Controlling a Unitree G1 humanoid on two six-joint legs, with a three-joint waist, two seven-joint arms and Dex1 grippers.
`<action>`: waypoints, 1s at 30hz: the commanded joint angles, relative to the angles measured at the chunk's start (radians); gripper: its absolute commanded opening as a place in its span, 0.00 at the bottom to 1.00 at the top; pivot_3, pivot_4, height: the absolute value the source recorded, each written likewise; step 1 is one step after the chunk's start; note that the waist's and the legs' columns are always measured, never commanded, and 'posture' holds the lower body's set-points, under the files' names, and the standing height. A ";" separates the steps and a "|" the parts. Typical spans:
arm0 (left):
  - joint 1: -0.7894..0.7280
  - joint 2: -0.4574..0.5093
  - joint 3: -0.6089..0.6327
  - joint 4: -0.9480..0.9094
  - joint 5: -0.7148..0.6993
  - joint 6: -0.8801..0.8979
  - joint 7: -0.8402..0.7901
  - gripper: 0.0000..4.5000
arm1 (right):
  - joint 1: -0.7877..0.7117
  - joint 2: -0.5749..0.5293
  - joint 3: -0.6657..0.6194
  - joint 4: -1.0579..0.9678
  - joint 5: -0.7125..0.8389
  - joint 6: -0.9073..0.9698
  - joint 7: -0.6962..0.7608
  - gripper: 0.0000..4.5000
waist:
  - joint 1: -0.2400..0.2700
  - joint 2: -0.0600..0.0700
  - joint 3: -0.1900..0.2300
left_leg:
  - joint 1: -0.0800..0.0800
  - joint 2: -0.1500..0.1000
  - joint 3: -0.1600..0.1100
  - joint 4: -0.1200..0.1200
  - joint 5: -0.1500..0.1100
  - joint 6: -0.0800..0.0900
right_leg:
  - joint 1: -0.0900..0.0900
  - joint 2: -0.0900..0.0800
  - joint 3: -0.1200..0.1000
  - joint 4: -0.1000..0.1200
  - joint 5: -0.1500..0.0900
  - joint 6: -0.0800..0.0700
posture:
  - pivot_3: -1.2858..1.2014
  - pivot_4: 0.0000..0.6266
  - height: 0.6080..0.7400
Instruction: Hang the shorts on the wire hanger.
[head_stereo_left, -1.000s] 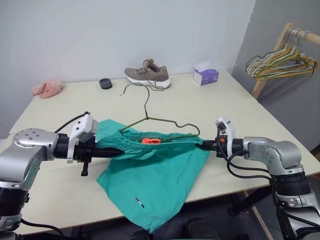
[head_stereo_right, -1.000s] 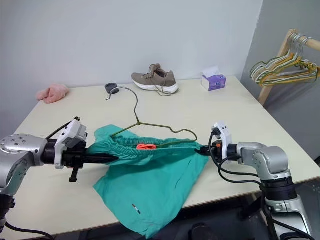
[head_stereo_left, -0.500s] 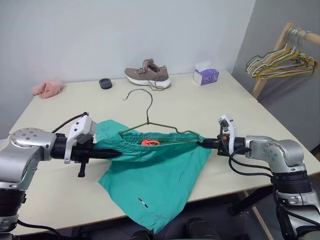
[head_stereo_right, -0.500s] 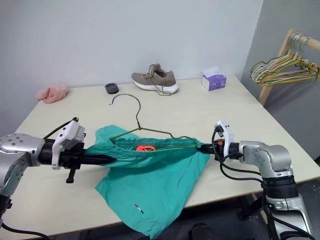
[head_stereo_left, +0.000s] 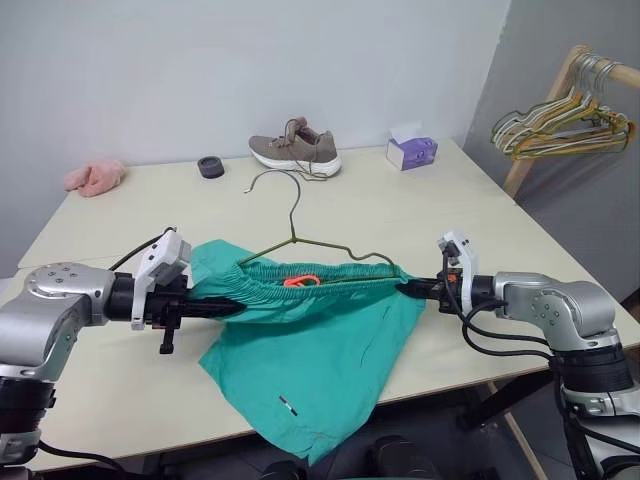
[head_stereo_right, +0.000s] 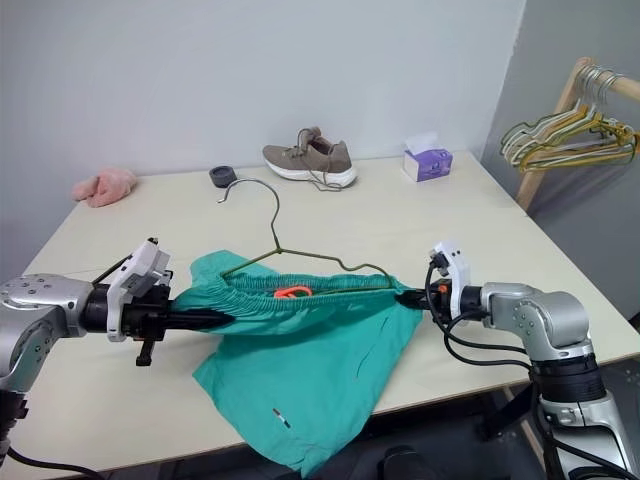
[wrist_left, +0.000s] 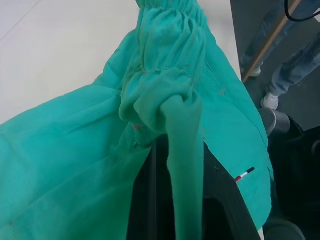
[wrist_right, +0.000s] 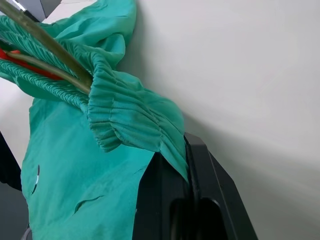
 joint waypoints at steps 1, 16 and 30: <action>0.008 0.048 0.038 0.007 0.034 -0.039 -0.016 0.00 | -0.009 -0.056 -0.044 0.019 -0.020 -0.012 0.000 0.00 | 0.000 0.000 0.000 | 0.000 0.000 0.000 0.000 0.000 0.000 | 0.000 0.000 0.000 0.000 0.000 0.000 | 0.45 0.00 1.00; -0.070 -0.041 -0.085 0.089 0.220 -0.253 0.082 0.00 | -0.113 -0.165 0.124 -0.121 -0.035 -0.019 0.091 0.00 | -0.001 0.001 0.001 | 0.000 0.000 0.001 0.000 0.000 0.000 | 0.000 0.000 0.000 0.000 0.000 0.000 | 0.44 0.00 1.00; -0.063 -0.125 -0.131 0.019 0.219 -0.214 0.092 0.00 | -0.163 -0.262 0.306 -0.302 -0.200 -0.239 0.195 0.51 | -0.001 0.002 0.001 | -0.001 0.000 0.000 0.000 0.000 0.000 | -0.001 -0.001 0.000 -0.001 0.000 0.000 | 0.44 0.00 1.00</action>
